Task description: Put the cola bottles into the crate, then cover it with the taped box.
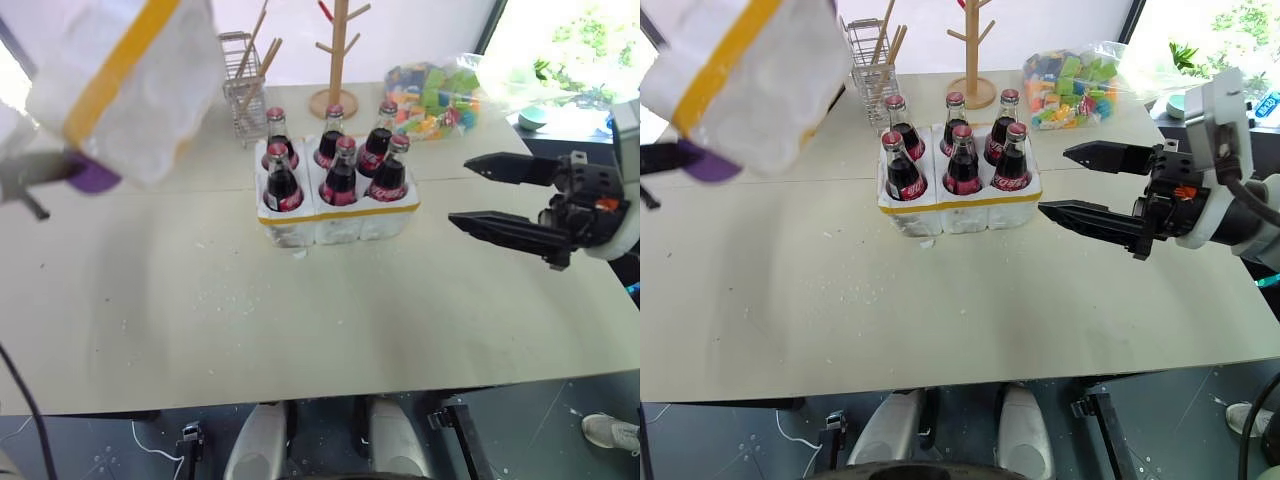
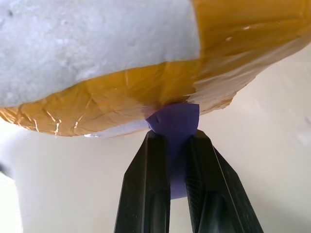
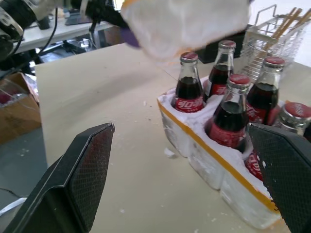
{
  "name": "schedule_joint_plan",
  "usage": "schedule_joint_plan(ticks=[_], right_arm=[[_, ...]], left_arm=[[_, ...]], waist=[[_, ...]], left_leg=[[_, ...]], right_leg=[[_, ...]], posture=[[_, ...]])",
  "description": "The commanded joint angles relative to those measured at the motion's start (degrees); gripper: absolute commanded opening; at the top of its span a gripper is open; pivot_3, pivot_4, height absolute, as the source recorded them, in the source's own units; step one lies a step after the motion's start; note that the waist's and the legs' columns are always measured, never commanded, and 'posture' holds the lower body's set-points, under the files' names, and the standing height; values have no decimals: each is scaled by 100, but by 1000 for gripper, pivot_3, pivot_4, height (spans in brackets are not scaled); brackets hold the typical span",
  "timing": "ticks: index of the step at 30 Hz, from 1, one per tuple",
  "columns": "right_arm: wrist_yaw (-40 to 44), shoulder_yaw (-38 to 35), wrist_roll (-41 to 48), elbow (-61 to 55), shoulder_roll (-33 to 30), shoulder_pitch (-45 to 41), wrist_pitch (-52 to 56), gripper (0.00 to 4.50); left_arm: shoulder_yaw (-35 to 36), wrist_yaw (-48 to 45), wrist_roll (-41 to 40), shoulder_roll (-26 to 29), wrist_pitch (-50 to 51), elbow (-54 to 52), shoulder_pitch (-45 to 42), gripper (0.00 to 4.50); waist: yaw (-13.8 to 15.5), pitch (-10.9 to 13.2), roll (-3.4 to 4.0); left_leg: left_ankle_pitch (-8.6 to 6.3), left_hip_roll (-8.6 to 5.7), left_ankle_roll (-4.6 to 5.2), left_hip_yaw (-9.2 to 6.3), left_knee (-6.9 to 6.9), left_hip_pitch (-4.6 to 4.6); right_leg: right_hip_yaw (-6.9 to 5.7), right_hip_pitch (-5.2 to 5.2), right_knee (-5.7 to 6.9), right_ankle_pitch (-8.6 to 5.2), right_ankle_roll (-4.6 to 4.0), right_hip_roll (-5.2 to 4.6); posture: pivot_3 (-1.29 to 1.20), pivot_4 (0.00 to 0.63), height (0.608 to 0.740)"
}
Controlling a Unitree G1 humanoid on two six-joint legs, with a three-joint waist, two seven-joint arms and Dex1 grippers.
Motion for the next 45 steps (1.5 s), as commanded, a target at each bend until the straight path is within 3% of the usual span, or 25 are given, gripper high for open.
schedule_joint_plan(ticks=[1, 6, 14, 21, 28, 34, 42, 45], right_arm=[[-65, -125, 29, -26, -4, -15, -104, 4500], [-160, -186, 6, -29, 13, 124, -105, 4500], [-272, -389, 82, -163, -15, 413, -90, 4500], [-486, -561, 175, -279, 74, 681, -85, 4500], [-609, -495, 121, -357, 199, 804, -185, 4500], [-671, -346, 86, -283, 275, 698, -283, 4500], [-712, -178, 82, -227, 302, 569, -302, 4500], [-752, -116, 98, -211, 314, 539, -287, 4500]], left_arm=[[8, 718, 246, -231, -473, -871, -375, 15], [-797, 1331, 1440, -499, -1714, -1351, -407, 15], [-1607, 2098, 2724, -877, -2892, -1059, -437, 15], [-1760, 2404, 3152, -980, -3420, -1318, -283, 15], [-1648, 2371, 3357, -855, -3309, -1691, -253, 15], [-1942, 2493, 4165, -625, -3599, -1685, -87, 15], [-1801, 2438, 3827, -801, -3464, -2119, 595, 3934], [-1556, 2417, 3546, -734, -3346, -2370, 1014, 3934]], waist=[[-8, 0, 0], [-25, -1, 1], [-12, 0, 0], [4, -3, -3], [-8, -3, -3], [-13, -3, -3], [-12, -3, -3], [-13, -3, -3]], left_leg=[[0, -1, 0, 4, 1, 1], [0, 0, 1, 23, 2, 9], [-1, 0, 5, 26, 8, 6], [-2, -1, 6, 22, 15, 9], [-2, 0, 6, 20, 16, 11], [-2, -1, 7, 22, 16, 13], [-2, 1, 7, 21, 16, 13], [-2, 1, 7, 21, 16, 14]], right_leg=[[4, 0, 0, 2, 3, 0], [6, 1, 6, 5, 7, 5], [6, 5, 5, 6, 9, 10], [6, 16, 5, 8, 12, 11], [6, 16, 6, 9, 14, 13], [6, 17, 6, 9, 14, 14], [7, 18, 7, 9, 14, 14], [7, 18, 7, 9, 14, 13]], posture=[[0, 150, 740], [0, 150, 740], [0, 150, 740], [0, 150, 740], [0, 150, 740], [0, 150, 740], [0, 150, 740], [0, 150, 740]])
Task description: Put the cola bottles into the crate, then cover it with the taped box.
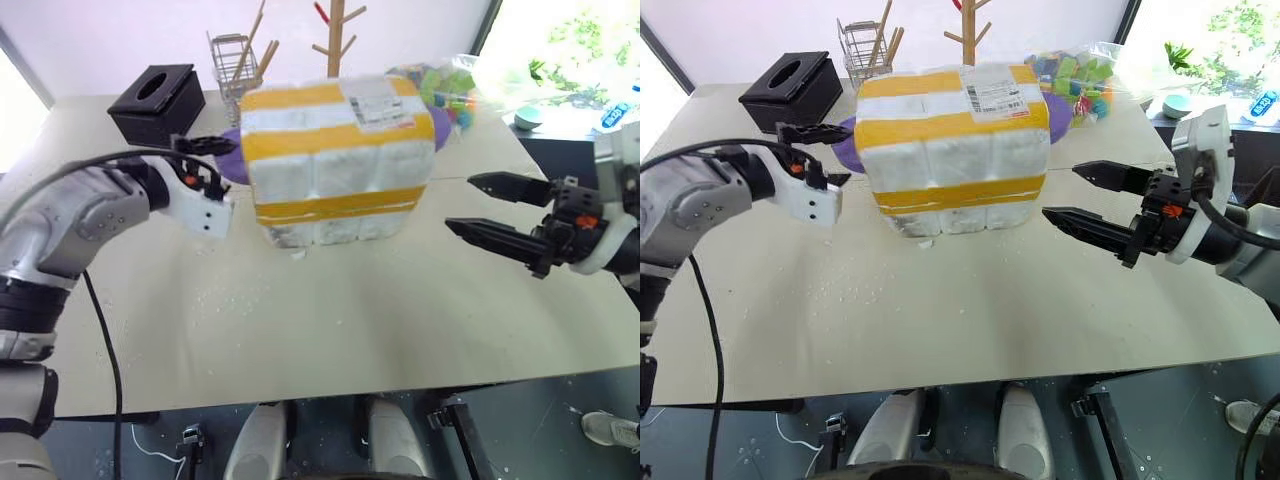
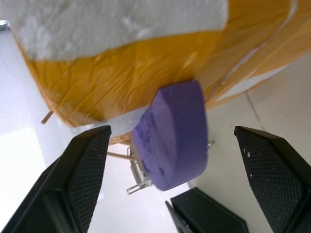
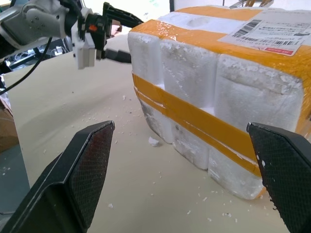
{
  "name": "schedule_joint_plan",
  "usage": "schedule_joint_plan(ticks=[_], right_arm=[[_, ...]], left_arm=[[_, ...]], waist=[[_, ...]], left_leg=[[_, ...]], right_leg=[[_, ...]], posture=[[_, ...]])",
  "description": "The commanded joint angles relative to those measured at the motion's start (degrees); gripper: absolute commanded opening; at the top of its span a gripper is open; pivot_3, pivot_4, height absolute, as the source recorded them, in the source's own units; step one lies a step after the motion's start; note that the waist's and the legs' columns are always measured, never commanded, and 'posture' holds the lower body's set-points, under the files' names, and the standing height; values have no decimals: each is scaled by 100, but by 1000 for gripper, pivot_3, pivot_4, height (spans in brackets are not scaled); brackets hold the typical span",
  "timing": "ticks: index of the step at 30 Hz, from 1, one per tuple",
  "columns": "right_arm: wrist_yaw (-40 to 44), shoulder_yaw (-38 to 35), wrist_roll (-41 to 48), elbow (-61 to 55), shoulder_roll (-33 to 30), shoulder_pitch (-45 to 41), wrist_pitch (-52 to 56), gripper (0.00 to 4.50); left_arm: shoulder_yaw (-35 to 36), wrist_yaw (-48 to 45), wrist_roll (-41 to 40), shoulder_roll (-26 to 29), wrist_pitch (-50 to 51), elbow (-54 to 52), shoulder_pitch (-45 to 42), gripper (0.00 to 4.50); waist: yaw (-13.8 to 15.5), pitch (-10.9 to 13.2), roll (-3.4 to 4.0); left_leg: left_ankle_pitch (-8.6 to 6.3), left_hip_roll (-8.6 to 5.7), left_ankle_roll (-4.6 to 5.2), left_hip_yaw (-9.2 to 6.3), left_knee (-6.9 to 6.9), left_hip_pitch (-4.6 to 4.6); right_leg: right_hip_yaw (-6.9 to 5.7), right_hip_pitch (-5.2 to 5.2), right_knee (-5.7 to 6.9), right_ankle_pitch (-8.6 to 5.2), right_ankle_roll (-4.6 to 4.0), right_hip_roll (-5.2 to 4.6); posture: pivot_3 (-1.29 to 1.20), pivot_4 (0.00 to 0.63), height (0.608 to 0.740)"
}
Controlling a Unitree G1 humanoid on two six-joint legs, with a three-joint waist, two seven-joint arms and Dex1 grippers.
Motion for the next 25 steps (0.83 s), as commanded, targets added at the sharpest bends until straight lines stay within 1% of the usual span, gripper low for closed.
schedule_joint_plan(ticks=[1, 3, 4, 6, 8, 10, 11, 12, 14, 16, 17, 19, 21, 22, 25], right_arm=[[-63, -30, 61, -26, 4, -136, -75, 4500], [-78, -37, 88, -26, -6, -120, -51, 4500], [-80, -45, 98, -24, -11, -111, -45, 4500], [-66, -83, 118, -4, -35, -73, -18, 4500], [-26, -94, 89, 44, -65, -33, 1, 4500], [65, -43, -10, 132, -97, -6, -15, 4500], [130, 7, -91, 181, -125, 3, -35, 4500], [219, 64, -206, 232, -159, 16, -77, 4500], [391, 156, -428, 327, -217, 43, -159, 4500], [576, 241, -644, 493, -277, 35, -244, 4500], [677, 283, -757, 569, -309, 23, -297, 4500], [883, 361, -987, 695, -383, 22, -398, 4500], [1068, 445, -1208, 883, -426, -14, -501, 4500], [1139, 487, -1295, 977, -431, -51, -546, 4500], [1283, 519, -1440, 1109, -423, -93, -616, 4500]], left_arm=[[574, -93, -557, 146, 256, -469, 423, 3934], [951, -268, -1101, 172, 558, -794, 872, 3934], [1062, -324, -1248, 176, 660, -904, 996, 3934], [1573, -544, -2009, 176, 972, -1143, 1420, 3934], [2182, -1031, -3238, 142, 1684, -1387, 1841, 3934], [2826, -1713, -4827, 186, 3500, -1399, 2105, 3934], [3142, -1984, -5668, 283, 4561, -1333, 2127, 3934], [3420, -2217, -6361, 397, 5380, -1200, 2060, 3934], [3834, -2564, -7420, 701, 6834, -905, 1889, 3934], [4165, -3207, -8276, 1086, 7840, -528, 1730, 3934], [4191, -3396, -8576, 1280, 8298, -339, 1597, 3934], [4177, -3841, -8832, 1612, 8710, -161, 1503, 3934], [3985, -4169, -8690, 1871, 8658, -103, 1522, 3934], [3873, -4231, -8577, 1916, 8552, -73, 1501, 3934], [3681, -4236, -8349, 1882, 8280, -27, 1398, 3934]], waist=[[-10, 0, 0], [-17, 0, 0], [-11, 0, 0], [-8, 0, 0], [-2, 0, 1], [-3, 0, 1], [-5, 0, 1], [-12, 1, 2], [-18, 1, 2], [-19, 1, 1], [-20, 1, 1], [-20, 1, 3], [-22, 1, 6], [-22, 1, 8], [-20, 0, 8]], left_leg=[[0, 0, 0, 0, 0, 0], [-1, 3, 1, -1, 0, 2], [-1, 5, 1, -3, -1, 2], [-1, 5, 2, -8, -1, 2], [-1, 5, 2, -14, -1, 5], [-2, 6, 1, -16, -1, 6], [-2, 5, 1, -16, -1, 7], [-2, 6, 1, -16, -1, 9], [-1, 7, 2, -16, -1, 14], [-1, 6, 2, -13, -1, 15], [-1, 5, 2, -9, -1, 15], [-2, 4, 2, -3, -1, 15], [-2, 3, 2, 2, -2, 19], [-2, 4, 1, 2, -4, 20], [-2, 5, 1, 2, -6, 23]], right_leg=[[0, 0, 0, 0, 0, 0], [0, -1, 0, 0, 0, 0], [0, -2, 0, 0, 0, 0], [0, -2, -1, 0, -1, 0], [0, -1, -1, 0, -1, -2], [0, 0, -3, -1, -2, -4], [0, 1, -3, -1, -2, -3], [0, 2, -1, -1, -3, -2], [-1, 4, 1, -2, -2, 5], [-1, 8, 1, -4, 0, 7], [-2, 9, -1, -5, 0, 8], [-2, 10, -1, -16, -17, 8], [-1, 10, -1, -17, -20, 6], [-1, 10, -1, -17, -21, 6], [0, 10, -1, -20, -29, 6]], posture=[[0, 150, 740], [0, 150, 740], [0, 150, 740], [0, 150, 740], [0, 150, 740], [0, 150, 740], [0, 150, 740], [0, 150, 740], [0, 150, 740], [0, 150, 740], [0, 150, 740], [0, 150, 740], [0, 150, 740], [0, 150, 740], [0, 150, 740]])
